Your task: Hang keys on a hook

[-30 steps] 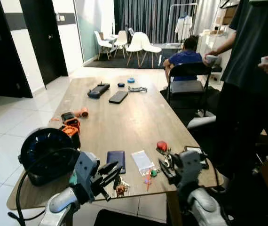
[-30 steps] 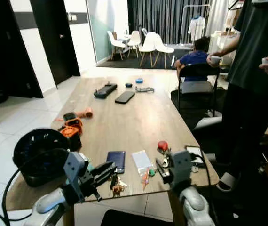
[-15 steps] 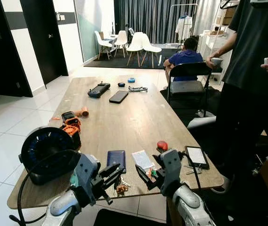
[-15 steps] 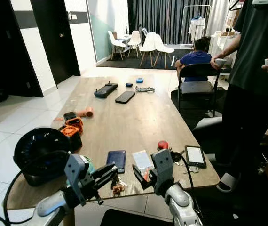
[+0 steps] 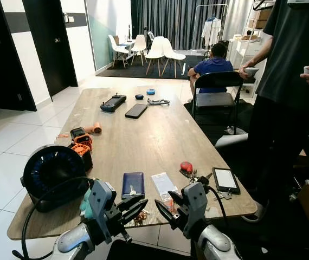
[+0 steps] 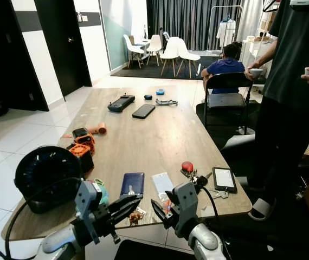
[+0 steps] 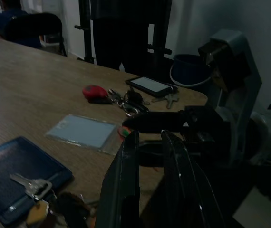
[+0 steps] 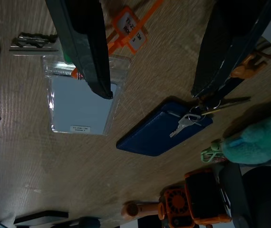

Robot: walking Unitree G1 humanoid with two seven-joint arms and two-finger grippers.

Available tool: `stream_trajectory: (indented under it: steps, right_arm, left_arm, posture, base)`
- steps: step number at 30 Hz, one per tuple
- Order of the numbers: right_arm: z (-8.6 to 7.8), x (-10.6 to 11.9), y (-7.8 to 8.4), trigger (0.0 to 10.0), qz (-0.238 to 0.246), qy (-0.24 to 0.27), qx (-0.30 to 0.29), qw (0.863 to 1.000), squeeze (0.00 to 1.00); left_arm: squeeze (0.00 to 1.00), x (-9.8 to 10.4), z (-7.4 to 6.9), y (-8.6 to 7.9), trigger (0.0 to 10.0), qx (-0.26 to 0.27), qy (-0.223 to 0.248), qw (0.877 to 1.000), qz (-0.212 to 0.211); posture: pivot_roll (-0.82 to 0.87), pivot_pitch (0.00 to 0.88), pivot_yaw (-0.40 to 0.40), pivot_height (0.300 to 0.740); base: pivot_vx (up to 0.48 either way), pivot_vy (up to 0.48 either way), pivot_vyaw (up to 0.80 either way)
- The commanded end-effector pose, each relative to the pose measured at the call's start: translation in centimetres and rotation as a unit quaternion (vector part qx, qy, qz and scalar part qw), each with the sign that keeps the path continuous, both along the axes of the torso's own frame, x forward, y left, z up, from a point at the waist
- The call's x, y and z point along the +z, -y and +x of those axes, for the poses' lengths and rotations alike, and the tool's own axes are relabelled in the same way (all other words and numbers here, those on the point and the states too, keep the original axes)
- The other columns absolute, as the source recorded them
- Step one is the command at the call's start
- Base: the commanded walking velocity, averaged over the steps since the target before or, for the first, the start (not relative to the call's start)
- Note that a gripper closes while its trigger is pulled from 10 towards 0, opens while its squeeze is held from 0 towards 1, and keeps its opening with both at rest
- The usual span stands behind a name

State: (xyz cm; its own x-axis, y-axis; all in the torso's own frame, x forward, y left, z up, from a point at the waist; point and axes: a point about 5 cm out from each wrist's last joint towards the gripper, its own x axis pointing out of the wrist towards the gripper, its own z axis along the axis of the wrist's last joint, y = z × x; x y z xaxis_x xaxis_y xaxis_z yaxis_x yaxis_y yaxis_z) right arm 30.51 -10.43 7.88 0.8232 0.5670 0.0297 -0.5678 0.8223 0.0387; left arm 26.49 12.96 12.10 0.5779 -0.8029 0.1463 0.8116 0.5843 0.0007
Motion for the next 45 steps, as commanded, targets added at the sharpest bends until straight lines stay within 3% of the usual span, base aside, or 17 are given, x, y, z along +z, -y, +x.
stream_trajectory:
  steps: [1,12,22,36,37,38,39,42,44,45]
  right_arm:
    - [-0.3,-0.3,-0.1,10.0,0.003,-0.006,0.001,1.000,0.00]
    - [-0.5,-1.2,1.4,10.0,0.044,-0.045,-0.045,0.997,0.00]
    - [-0.4,-2.0,1.5,10.0,0.065,-0.091,-0.056,0.992,0.00]
    - [-0.1,-1.6,1.4,10.0,0.055,-0.104,-0.043,0.992,0.00]
    - [-0.1,-1.6,1.4,8.3,0.054,-0.105,-0.041,0.992,0.00]
    - [-0.1,-1.7,1.4,4.8,0.054,-0.106,-0.039,0.992,0.00]
    - [-0.2,-1.8,1.3,3.5,0.053,-0.108,-0.037,0.992,0.00]
    - [-0.3,-1.9,1.3,3.2,0.050,-0.109,-0.034,0.992,0.00]
    - [-0.3,-1.9,1.3,3.2,0.048,-0.110,-0.033,0.992,0.00]
    - [-0.4,-1.9,1.2,6.7,0.045,-0.110,-0.032,0.992,0.00]
  left_arm:
    - [0.00,0.1,-0.3,0.1,10.0,-0.010,-0.004,1.000,0.000]
    - [0.00,-0.2,-0.8,0.3,10.0,-0.035,-0.023,0.999,0.000]
    - [0.00,-0.3,-0.9,0.2,10.0,-0.044,-0.033,0.998,0.008]
    - [0.00,-0.5,-1.1,0.3,10.0,-0.053,-0.038,0.998,0.015]
    - [0.00,-0.5,-1.1,0.3,10.0,-0.053,-0.038,0.998,0.015]
    - [0.00,-0.5,-1.1,0.3,10.0,-0.053,-0.038,0.998,0.015]
    - [0.00,-0.4,-1.1,0.2,10.0,-0.053,-0.038,0.998,0.016]
    - [0.00,-0.4,-1.1,0.2,10.0,-0.053,-0.039,0.998,0.016]
    - [0.00,-0.4,-1.1,0.2,10.0,-0.054,-0.039,0.998,0.016]
    - [0.00,-0.4,-1.1,0.2,10.0,-0.054,-0.040,0.998,0.016]
  posture:
    - [0.03,0.076,0.017,0.740]
    - [0.03,0.079,0.026,0.740]
    - [0.04,0.079,0.028,0.740]
    - [0.03,0.067,0.026,0.740]
    - [0.04,0.065,0.025,0.740]
    - [0.04,0.064,0.025,0.740]
    - [0.04,0.064,0.025,0.740]
    - [0.04,0.062,0.025,0.740]
    - [0.04,0.062,0.025,0.740]
    - [0.04,0.060,0.026,0.740]
  base:
    - [0.000,0.000,0.00]
    - [0.000,0.000,0.00]
    - [0.000,0.000,0.00]
    - [0.000,0.000,0.00]
    - [0.000,0.000,0.00]
    - [0.000,0.000,0.00]
    - [0.000,0.000,0.00]
    - [0.000,0.000,0.00]
    - [0.000,0.000,0.00]
    - [0.000,0.000,0.00]
